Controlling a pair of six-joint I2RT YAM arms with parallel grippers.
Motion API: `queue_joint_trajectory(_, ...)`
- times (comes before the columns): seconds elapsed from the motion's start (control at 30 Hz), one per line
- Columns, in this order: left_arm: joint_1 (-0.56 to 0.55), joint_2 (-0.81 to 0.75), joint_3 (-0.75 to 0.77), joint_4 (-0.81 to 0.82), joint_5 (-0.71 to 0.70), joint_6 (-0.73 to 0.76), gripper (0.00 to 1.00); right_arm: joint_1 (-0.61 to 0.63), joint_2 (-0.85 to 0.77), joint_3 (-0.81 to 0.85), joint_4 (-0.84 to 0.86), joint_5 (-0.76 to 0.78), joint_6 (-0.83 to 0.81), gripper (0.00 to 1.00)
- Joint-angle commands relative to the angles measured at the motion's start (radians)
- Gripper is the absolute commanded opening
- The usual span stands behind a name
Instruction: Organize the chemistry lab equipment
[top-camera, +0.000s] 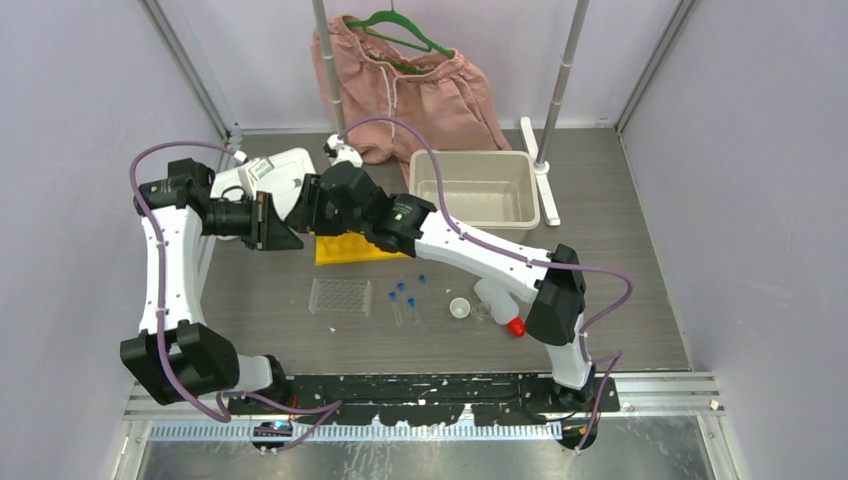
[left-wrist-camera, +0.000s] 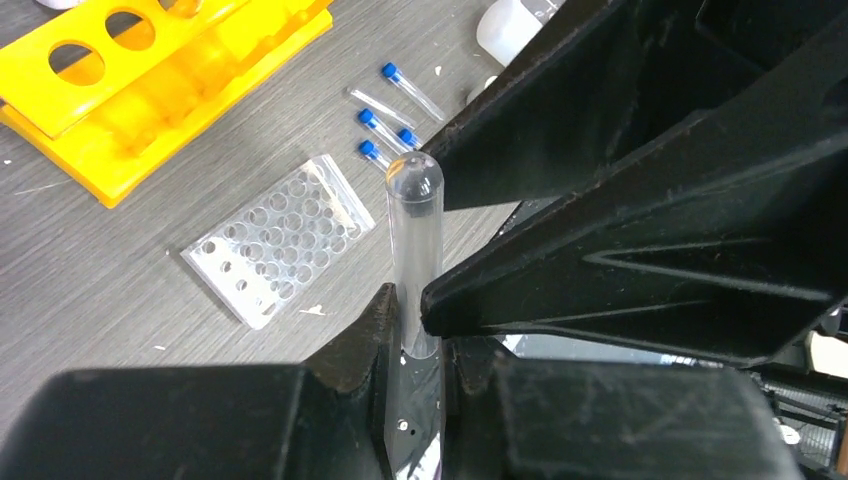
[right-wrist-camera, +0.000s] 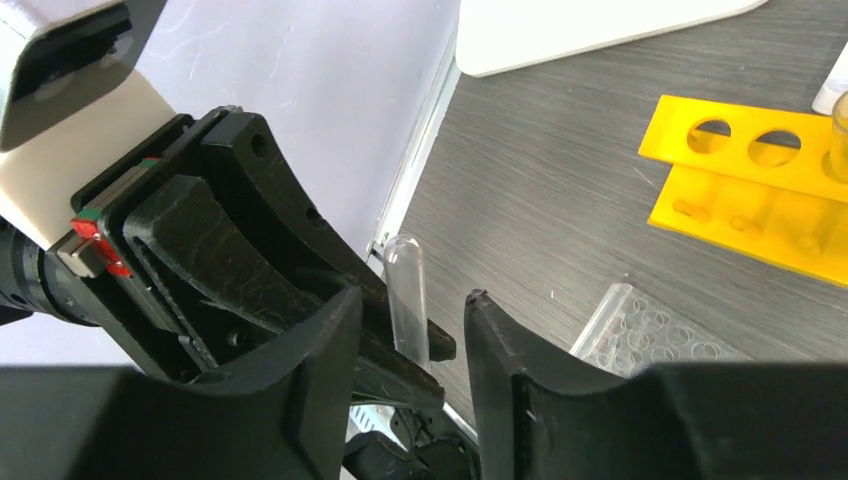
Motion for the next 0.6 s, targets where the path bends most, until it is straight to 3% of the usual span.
queue_joint_trajectory(0.0,-0.004,-0.049,-0.008,0.017,0.009,0.091,0.00,-0.038,-0.008,0.106,-0.070,-0.074,-0.006,0.50)
queue_joint_trajectory(0.23,-0.020,-0.083,-0.032,-0.001,-0.008,0.204,0.00,-0.087,0.068,0.255,-0.230,-0.306,-0.068,0.51)
queue_joint_trajectory(0.37,-0.049,-0.100,-0.057,0.012,-0.041,0.219,0.00,-0.088,0.117,0.357,-0.316,-0.361,-0.109,0.50)
queue_joint_trajectory(0.57,-0.056,-0.122,-0.071,0.042,-0.050,0.211,0.00,-0.087,0.120,0.356,-0.336,-0.369,-0.124,0.46)
